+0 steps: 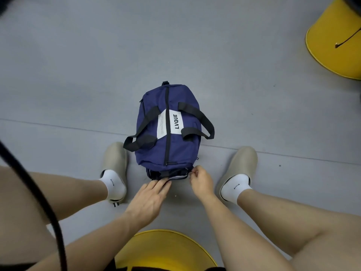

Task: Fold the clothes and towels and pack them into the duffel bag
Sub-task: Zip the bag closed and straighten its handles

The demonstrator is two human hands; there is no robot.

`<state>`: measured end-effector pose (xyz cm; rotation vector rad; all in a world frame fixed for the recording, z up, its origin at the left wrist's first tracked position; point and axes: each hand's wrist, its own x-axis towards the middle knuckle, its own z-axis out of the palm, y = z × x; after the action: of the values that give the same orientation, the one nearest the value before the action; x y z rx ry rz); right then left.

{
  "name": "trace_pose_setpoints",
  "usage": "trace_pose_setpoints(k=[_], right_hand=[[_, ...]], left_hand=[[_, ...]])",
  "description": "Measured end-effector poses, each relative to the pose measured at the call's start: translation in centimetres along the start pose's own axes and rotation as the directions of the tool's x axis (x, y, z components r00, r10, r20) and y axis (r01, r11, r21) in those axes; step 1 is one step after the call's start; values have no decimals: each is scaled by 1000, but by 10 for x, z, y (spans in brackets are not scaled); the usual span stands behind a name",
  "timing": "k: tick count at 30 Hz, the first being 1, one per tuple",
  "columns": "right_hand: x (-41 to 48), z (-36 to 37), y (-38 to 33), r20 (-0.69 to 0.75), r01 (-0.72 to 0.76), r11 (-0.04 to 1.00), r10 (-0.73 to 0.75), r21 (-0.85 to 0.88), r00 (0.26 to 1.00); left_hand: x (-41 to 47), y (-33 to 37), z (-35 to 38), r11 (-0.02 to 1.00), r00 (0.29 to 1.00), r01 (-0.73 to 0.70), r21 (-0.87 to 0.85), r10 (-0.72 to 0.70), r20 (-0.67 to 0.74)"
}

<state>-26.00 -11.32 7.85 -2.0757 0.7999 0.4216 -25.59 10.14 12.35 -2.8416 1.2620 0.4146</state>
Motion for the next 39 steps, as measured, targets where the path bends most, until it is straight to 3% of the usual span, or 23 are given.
trace_pose_setpoints(k=[8, 14, 22, 27, 33, 39], right_hand=[[-21, -2, -22, -24, 139, 989, -140, -48, 990], [-20, -4, -19, -13, 97, 994, -98, -40, 995], [-16, -13, -38, -9, 55, 976, -55, 211, 998], [-19, -23, -41, 13, 56, 971, -60, 231, 998], [-17, -15, -30, 98, -65, 859, 17, 508, 995], [-7, -26, -26, 221, -115, 833, -9, 541, 975]], left_hand=[[16, -3, -23, 999, 997, 9, 38, -6, -83], [45, 0, -36, 994, 993, -50, 96, 60, -106], [71, -10, -40, 995, 985, -65, 76, 76, -152], [83, -3, -35, 999, 977, 37, -26, -42, -209], [87, 10, -26, 967, 945, 162, -198, -209, -251], [93, 5, -24, 945, 932, 228, -234, -281, -229]])
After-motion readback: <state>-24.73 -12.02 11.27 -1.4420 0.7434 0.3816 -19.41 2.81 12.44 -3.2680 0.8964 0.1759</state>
